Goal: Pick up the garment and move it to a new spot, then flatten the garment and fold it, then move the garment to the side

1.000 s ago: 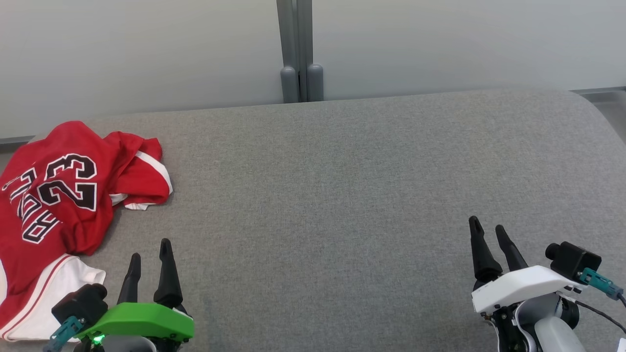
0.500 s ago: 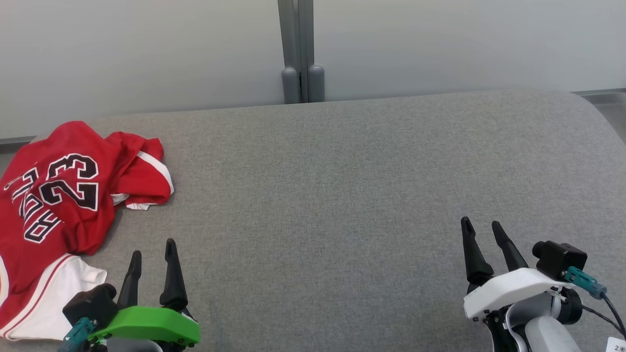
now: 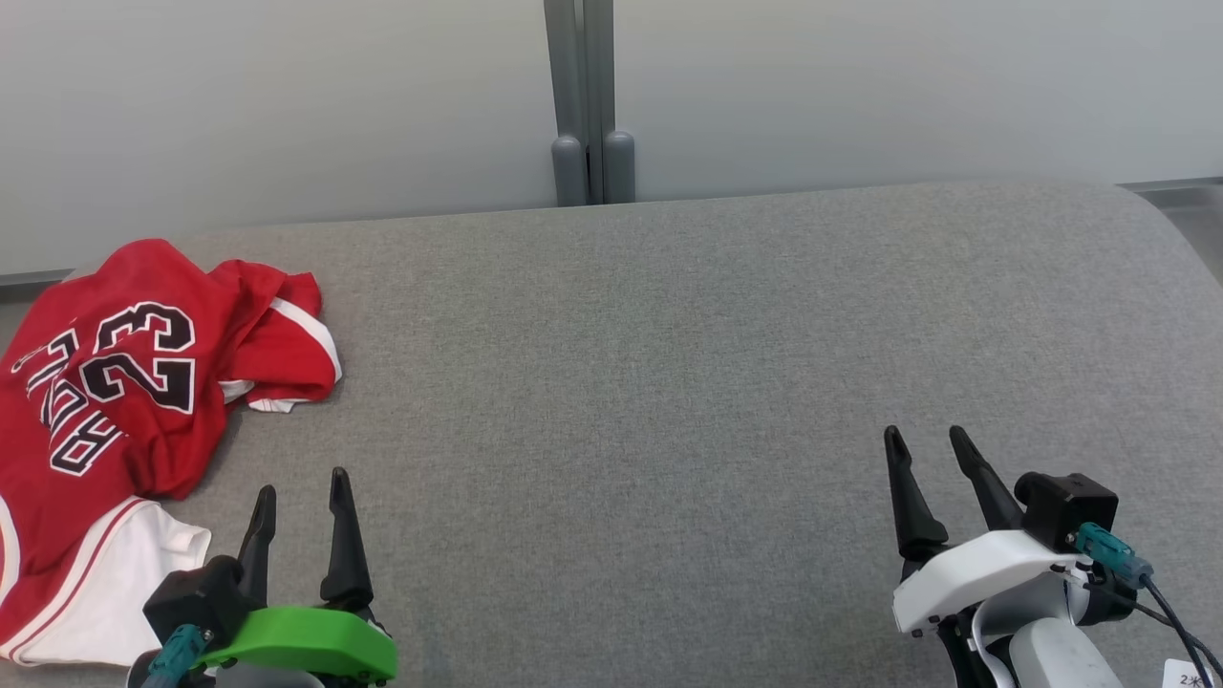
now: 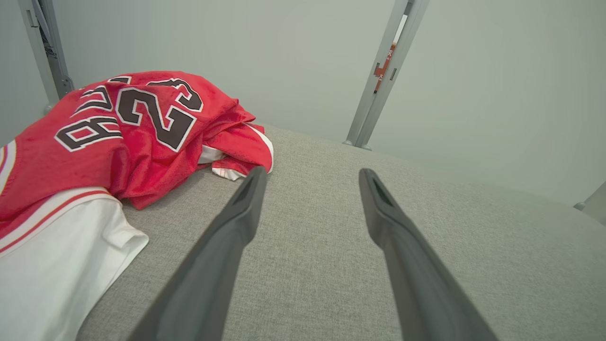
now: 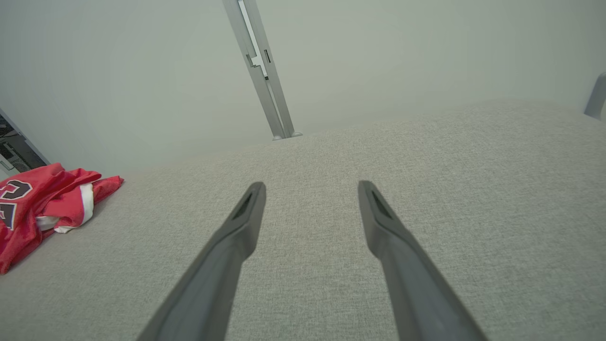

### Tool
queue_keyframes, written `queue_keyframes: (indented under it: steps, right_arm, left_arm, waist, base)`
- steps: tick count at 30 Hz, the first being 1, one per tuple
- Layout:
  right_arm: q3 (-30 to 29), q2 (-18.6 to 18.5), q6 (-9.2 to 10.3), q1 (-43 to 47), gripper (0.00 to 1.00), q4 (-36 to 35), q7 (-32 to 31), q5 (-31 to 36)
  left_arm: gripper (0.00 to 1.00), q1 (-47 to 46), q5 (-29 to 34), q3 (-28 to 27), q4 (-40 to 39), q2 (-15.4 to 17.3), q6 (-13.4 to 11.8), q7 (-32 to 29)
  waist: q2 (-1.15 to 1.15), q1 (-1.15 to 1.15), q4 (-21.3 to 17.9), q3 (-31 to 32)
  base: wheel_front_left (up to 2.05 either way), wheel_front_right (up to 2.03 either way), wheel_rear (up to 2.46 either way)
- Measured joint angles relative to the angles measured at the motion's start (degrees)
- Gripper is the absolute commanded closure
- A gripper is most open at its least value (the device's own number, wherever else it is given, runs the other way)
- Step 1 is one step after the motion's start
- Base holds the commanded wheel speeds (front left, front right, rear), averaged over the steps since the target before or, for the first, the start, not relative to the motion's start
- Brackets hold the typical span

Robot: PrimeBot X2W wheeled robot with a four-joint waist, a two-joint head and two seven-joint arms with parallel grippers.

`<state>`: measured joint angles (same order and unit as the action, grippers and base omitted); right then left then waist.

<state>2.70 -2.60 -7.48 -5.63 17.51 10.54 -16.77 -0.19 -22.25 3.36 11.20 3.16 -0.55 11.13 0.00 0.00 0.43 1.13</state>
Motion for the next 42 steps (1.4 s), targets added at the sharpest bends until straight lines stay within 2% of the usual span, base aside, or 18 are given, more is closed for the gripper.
queue_keyframes:
  steps: [25, 36, 42]
  right_arm:
    - [1.23, -0.11, -0.01, -0.02, 0.00, 0.32, 2.76, 11.10]
    - [1.68, -0.14, -0.01, 0.15, 0.00, 0.46, 3.52, 15.01]
    - [1.70, -0.15, -0.01, 0.44, 0.00, 0.30, 3.52, 14.44]
  left_arm:
    - [0.00, 0.51, 7.17, 0.02, 0.37, -0.31, -0.04, 2.85]
    - [0.00, 1.04, 5.36, 1.22, 1.78, -0.32, -1.23, 3.90]
    - [0.00, 1.05, 4.39, 1.66, 2.04, -0.32, -1.55, 4.01]
  waist:
    - [0.00, 0.00, 0.26, 0.60]
    - [0.00, 0.00, 0.25, 1.47]
    - [0.00, 0.00, 0.20, 1.64]
  base:
    - [0.00, 0.00, 0.00]
    - [0.00, 0.00, 0.00]
    - [0.00, 0.00, 0.00]
